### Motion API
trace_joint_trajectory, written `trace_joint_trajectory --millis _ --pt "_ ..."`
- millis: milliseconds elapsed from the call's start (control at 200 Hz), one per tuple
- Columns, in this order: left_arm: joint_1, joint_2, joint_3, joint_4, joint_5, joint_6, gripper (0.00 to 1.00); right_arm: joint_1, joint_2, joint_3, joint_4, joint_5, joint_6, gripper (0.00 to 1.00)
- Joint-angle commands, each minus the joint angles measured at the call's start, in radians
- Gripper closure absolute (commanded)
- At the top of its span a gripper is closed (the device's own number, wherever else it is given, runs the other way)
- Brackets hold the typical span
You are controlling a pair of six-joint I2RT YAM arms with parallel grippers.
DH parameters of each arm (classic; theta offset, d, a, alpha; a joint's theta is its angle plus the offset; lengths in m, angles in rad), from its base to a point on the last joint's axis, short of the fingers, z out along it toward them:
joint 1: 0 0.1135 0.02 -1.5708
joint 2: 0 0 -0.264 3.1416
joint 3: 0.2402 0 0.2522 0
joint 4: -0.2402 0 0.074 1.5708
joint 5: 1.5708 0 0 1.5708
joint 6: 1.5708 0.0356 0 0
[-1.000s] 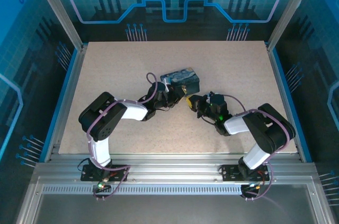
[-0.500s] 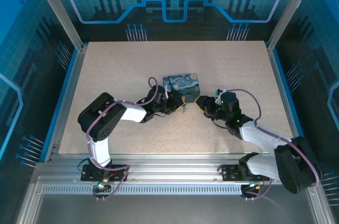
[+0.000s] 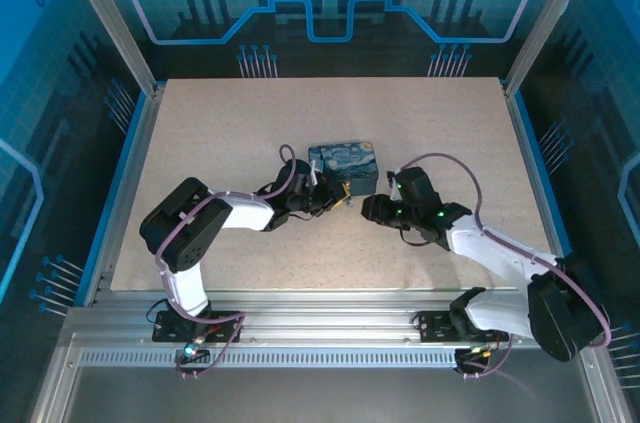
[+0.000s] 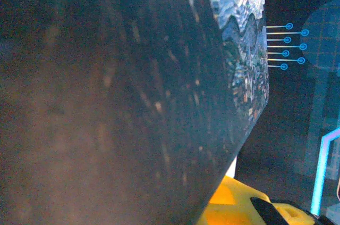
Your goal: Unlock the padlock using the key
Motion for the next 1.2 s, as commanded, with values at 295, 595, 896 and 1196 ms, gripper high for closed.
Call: trace_joint_trajectory --millis 295,595,896,1196 --pt "0.007 -0.049 0.013 0.006 0.047 0.003 1.0 0.098 0.22 0.182 -0.047 0.101 -0.173 0.56" --pt "0.008 -0.057 0.017 0.004 0.053 -0.001 1.0 0.114 0.293 0.237 -0.062 0.116 -0.209 0.63" --pt "0.008 -0.052 0.025 0.01 0.056 -0.007 1.0 0.13 0.323 0.296 -0.085 0.137 -0.235 0.62" --pt "0.018 -0.059 0.022 0.012 0.061 -0.012 1.0 0.141 0.262 0.247 -0.036 0.184 -0.216 0.61"
